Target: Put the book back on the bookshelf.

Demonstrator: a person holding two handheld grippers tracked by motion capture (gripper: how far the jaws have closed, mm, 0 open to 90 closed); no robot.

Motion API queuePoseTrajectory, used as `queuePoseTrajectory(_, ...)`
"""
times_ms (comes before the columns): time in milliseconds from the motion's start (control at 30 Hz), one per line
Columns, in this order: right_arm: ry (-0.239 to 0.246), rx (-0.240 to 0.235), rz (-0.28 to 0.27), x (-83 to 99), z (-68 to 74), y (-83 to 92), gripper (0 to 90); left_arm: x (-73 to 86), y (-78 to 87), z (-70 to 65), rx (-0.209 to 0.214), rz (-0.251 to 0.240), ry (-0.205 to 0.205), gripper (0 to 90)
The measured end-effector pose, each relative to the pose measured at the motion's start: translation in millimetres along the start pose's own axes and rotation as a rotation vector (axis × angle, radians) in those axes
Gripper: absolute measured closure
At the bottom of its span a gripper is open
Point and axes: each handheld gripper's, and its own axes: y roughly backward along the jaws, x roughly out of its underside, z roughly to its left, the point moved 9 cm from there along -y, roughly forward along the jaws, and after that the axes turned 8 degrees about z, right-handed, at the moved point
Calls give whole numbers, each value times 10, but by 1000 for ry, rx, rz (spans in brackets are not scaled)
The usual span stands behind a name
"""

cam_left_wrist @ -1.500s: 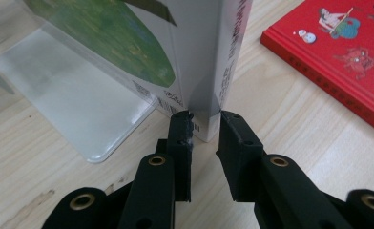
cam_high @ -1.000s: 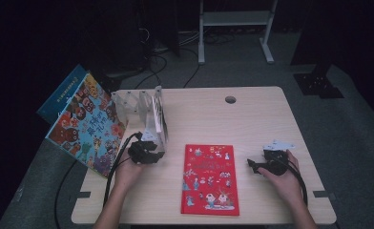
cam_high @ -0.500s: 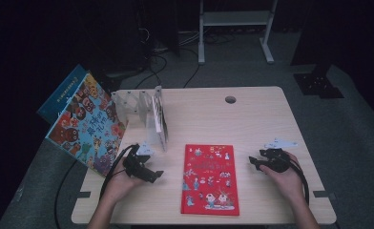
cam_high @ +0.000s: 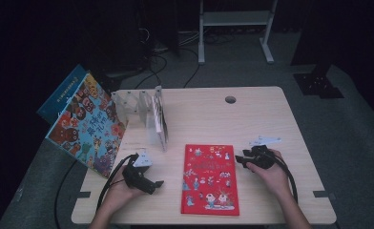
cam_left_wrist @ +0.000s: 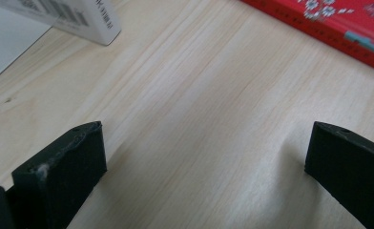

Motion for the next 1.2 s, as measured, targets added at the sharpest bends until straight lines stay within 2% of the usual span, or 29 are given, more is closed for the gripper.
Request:
queuePoseTrajectory(67,11,-5,5,-2,27,-34,526,-7,-10,-22,7,-21,-11,0)
queuePoseTrajectory(133,16,9,9,-16,35,-46,544,-15,-15,-32,10,-21,-15,0)
queuePoseTrajectory(300,16,6,9,-49,45,-75,541,-25,-22,-37,13,-21,-20,0)
queuePoseTrajectory(433,35,12,16,-130,71,-143,526,-40,-33,-56,17,-22,-21,0)
queuePoseTrajectory(800,68,17,31,-368,182,-346,508,-157,-105,-233,31,-6,-66,0)
queuePoseTrajectory(900,64,4,21,-380,206,-302,499,-183,-116,-320,37,6,-87,0)
queuePoseTrajectory(1000,74,-11,13,-337,244,-216,483,-219,-147,-380,51,4,-90,0)
queuePoseTrajectory(1100,73,-52,12,-280,317,-141,473,-269,-184,-448,61,3,-101,0)
queuePoseTrajectory(1200,81,-71,6,-254,370,-77,472,-336,-214,-515,64,-5,-115,0)
